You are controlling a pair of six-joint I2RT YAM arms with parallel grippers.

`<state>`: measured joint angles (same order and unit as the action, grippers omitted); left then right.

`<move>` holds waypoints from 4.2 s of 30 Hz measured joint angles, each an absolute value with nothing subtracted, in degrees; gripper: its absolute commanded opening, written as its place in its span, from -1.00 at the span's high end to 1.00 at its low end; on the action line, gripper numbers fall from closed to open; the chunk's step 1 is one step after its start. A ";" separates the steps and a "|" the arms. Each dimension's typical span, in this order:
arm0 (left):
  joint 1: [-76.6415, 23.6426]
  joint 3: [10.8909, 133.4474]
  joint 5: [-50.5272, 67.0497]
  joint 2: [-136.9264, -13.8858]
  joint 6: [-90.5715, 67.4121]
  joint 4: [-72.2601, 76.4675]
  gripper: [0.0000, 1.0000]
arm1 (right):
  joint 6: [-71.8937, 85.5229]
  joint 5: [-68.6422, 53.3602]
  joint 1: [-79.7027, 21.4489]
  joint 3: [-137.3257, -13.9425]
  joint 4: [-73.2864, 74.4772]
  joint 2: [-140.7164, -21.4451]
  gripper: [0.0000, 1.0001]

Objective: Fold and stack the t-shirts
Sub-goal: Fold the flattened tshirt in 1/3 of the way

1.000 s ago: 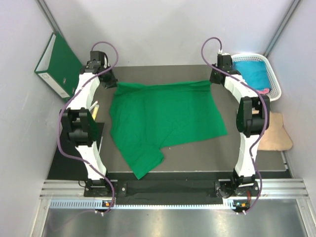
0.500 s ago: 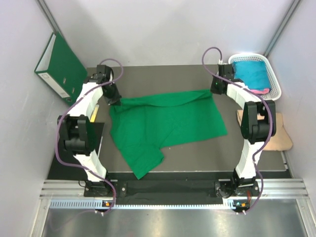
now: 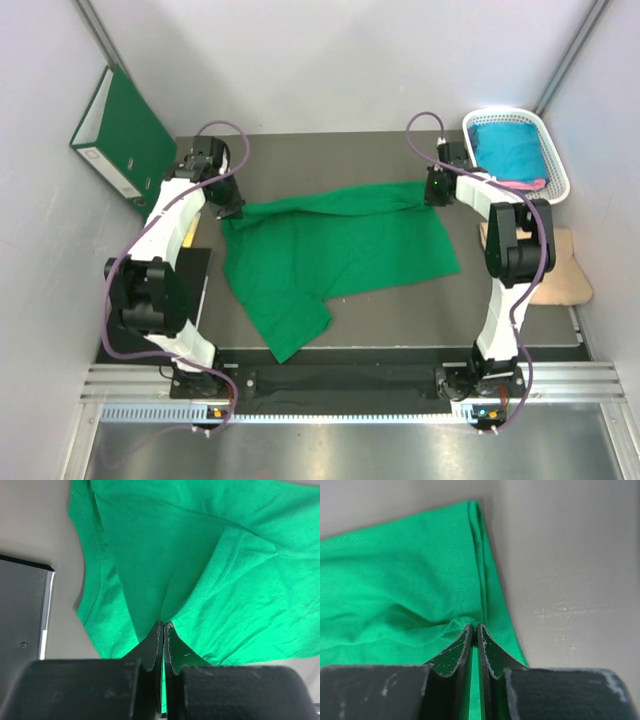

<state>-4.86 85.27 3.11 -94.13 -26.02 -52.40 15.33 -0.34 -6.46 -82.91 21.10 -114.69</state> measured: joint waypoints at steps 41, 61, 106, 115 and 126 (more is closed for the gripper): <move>-11.62 79.90 7.75 -109.38 -23.64 -45.65 -0.19 | 17.87 2.57 -6.13 -81.93 24.77 -111.79 -0.99; -14.31 79.09 9.10 -108.55 -22.48 -43.64 1.00 | 18.74 2.63 -5.37 -79.13 24.77 -106.76 -0.99; -0.80 114.87 -3.16 -134.15 -22.87 -57.74 1.00 | 26.06 1.37 -5.23 -97.06 23.33 -126.04 0.30; -0.80 127.35 -2.79 -140.99 -23.51 -63.83 1.00 | 27.09 -4.05 -5.06 -105.19 24.43 -132.29 0.98; -0.80 135.24 -1.06 -145.45 -25.89 -59.57 1.00 | 27.59 -2.68 -4.84 -110.06 25.39 -135.20 1.00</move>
<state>-0.80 135.24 -1.06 -145.45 -25.89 -59.57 27.59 -2.68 -4.84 -110.06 25.39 -135.20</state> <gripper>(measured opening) 0.048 0.008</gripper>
